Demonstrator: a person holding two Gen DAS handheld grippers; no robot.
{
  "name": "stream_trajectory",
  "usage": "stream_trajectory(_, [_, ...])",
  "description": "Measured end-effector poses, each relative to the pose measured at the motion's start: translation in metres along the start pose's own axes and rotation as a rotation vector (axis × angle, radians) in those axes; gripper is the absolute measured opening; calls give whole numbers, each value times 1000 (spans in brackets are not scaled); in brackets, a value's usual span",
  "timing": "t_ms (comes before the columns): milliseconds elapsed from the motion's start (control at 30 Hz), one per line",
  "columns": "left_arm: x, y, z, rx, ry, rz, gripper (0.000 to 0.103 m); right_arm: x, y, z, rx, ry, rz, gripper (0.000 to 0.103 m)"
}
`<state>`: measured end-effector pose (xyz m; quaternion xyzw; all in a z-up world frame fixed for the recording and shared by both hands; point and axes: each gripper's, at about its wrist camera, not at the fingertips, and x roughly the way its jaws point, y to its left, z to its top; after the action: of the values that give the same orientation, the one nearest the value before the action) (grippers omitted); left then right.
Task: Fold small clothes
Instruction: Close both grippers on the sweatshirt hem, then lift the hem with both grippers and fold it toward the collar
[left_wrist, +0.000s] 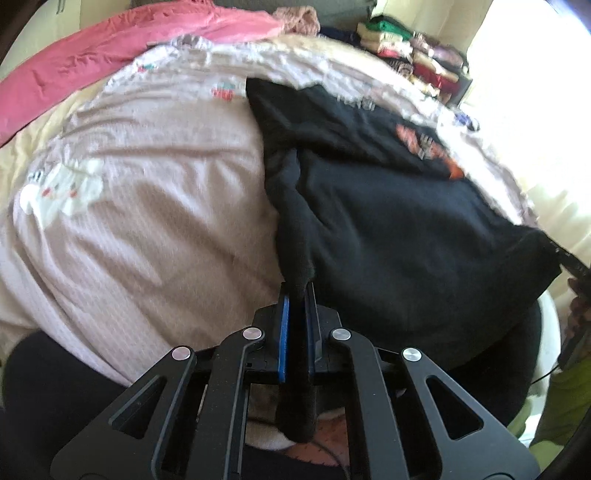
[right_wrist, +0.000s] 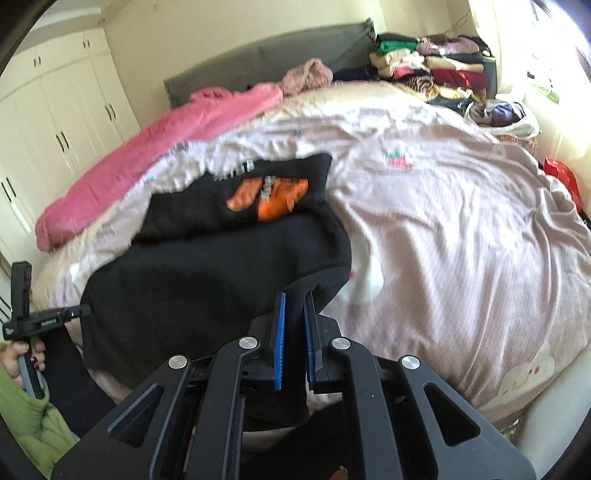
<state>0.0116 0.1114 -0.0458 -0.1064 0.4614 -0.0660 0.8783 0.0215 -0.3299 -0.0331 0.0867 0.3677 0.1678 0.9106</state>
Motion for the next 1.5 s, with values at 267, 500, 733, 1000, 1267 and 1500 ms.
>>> stream_trajectory(267, [-8,14,47,-78,-83,-64,2,-4,5,39,5,-102,15,8])
stream_trajectory(500, [0,21,90,-133,-119,-70,2,6,12,77,-10,-165,7,8])
stream_trajectory(733, [13,23,120,-167,-132,-43,2,33,10,111,-11,-179,-14,8])
stream_trajectory(1000, [52,31,135,-176,-95,-11,2,79,-6,121,33,-122,-53,8])
stream_trajectory(1267, [46,33,124,-177,-108,-57,16,87,-15,109,89,-81,-39,23])
stream_trajectory(1500, [32,34,108,-185,-118,-99,32,79,-14,91,108,-73,-11,52])
